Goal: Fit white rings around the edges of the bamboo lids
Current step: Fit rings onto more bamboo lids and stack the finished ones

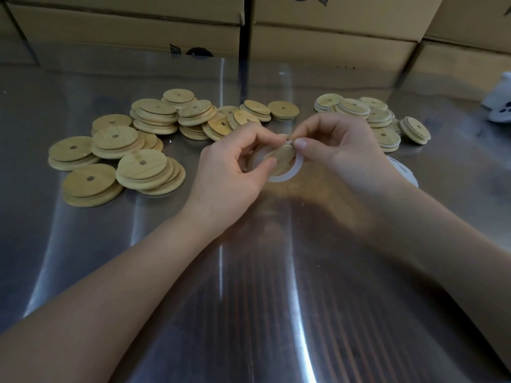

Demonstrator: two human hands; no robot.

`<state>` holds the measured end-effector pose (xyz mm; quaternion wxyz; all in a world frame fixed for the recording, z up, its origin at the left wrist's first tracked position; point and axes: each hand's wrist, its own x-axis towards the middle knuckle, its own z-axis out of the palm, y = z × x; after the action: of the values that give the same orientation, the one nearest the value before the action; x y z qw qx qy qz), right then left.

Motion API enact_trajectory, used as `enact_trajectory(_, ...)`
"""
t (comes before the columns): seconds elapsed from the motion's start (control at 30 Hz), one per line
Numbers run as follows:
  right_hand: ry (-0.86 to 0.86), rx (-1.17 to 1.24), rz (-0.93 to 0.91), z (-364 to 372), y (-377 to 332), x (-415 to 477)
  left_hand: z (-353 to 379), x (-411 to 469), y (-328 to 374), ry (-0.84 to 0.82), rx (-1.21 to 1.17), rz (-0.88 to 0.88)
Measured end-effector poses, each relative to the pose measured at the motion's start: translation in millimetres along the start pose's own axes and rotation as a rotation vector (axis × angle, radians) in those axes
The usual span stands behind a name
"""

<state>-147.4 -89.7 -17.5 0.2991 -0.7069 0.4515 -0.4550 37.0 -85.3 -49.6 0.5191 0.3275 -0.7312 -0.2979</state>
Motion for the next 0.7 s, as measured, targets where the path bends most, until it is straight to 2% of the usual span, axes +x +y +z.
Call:
enact_trajectory(0.13, 0.017, -0.031, -0.012, 1.4, 0.9, -0.2, -0.7, 0.6, -0.7, 0.009, 0.004, -0.003)
enact_trajectory(0.3, 0.057, 0.058, -0.022, 3.5, 1.3, -1.0, -1.5, 1.6, 1.7, 0.002, -0.029, 0.001)
enact_trajectory(0.47, 0.056, 0.098, -0.027, 6.4, 1.2, -1.8, -2.1, 1.6, 1.7, -0.021, 0.043, 0.007)
enact_trajectory(0.7, 0.023, 0.108, -0.035, 7.5, 0.1, -2.1, -1.4, 2.5, 2.8, 0.063, -0.177, -0.18)
